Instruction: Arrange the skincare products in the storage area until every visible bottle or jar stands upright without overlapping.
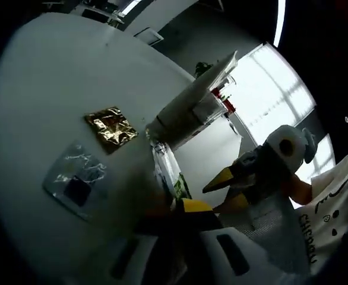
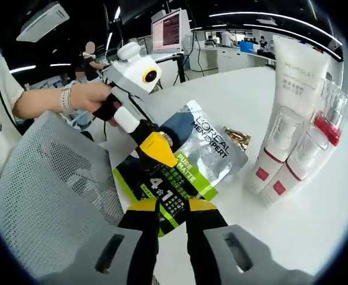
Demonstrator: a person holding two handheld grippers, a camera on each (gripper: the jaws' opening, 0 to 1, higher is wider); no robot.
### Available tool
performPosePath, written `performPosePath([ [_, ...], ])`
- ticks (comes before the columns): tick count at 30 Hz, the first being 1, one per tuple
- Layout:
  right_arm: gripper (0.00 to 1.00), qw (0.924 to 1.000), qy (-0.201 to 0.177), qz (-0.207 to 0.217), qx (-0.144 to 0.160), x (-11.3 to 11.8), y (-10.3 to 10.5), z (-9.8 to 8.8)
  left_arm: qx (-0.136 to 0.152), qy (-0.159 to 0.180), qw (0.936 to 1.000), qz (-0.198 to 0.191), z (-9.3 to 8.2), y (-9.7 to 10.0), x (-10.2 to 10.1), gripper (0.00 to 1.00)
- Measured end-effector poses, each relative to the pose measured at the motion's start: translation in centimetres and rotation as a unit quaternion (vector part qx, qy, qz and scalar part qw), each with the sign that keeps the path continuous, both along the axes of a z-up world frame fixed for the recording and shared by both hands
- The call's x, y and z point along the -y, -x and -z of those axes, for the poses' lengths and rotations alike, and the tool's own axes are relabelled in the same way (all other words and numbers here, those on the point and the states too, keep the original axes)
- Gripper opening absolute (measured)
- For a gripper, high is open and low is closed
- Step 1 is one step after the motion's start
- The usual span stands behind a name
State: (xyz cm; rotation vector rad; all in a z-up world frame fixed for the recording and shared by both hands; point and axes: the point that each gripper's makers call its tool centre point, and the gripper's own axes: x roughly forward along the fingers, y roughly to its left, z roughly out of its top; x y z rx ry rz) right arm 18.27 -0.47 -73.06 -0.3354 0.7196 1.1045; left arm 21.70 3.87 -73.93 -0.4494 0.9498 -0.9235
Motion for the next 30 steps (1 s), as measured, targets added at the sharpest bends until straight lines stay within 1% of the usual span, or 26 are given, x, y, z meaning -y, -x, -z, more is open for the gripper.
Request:
performPosePath([
  [4,0.21,0.9991,0.033,-0.028,0.000,-0.5,0.4,1.4,0.005,-0.007,1.0000,0.005,0.1,0.5,0.5,0.00],
  [7,0.22,0.9971,0.058,-0.049,0.002,-0.5,0.4,2.4,0.010,-0.018,0.9997,0.010,0.5,0.3,0.3,0.02],
  [8,0.23,0.9959,0.069,-0.059,0.003,-0.5,0.6,3.1,0.012,-0.022,0.9996,0.011,0.6,0.3,0.2,0.02],
  [10,0.25,0.9956,0.069,-0.063,0.000,-0.7,0.9,3.2,0.017,-0.033,0.9991,0.019,1.0,0.4,-0.1,0.02],
  [12,0.26,0.9955,0.069,-0.065,-0.005,-0.7,1.0,3.2,0.030,-0.047,0.9980,0.029,1.3,0.6,-0.1,0.03],
  [14,0.27,0.9954,0.069,-0.067,-0.006,-0.8,1.1,3.3,0.042,-0.060,0.9969,0.029,1.4,0.4,-0.4,0.04],
  [16,0.27,0.9948,0.074,-0.069,-0.005,-0.6,1.1,3.5,0.057,-0.074,0.9953,0.024,1.5,0.0,-0.9,0.08],
  [18,0.27,0.9946,0.075,-0.071,-0.004,-0.7,1.0,3.6,0.068,-0.082,0.9941,0.022,1.4,-0.4,-1.3,0.09],
  [21,0.26,0.9943,0.076,-0.074,-0.007,-0.5,1.1,3.6,0.072,-0.092,0.9930,0.020,1.4,-0.5,-1.6,0.10],
  [24,0.25,0.9939,0.080,-0.076,-0.006,-0.3,1.0,3.6,0.085,-0.111,0.9900,0.019,1.8,-0.8,-2.3,0.11],
  [30,0.25,0.9937,0.080,-0.079,-0.008,-0.3,1.1,3.6,0.091,-0.119,0.9887,0.013,1.8,-1.2,-3.1,0.09],
])
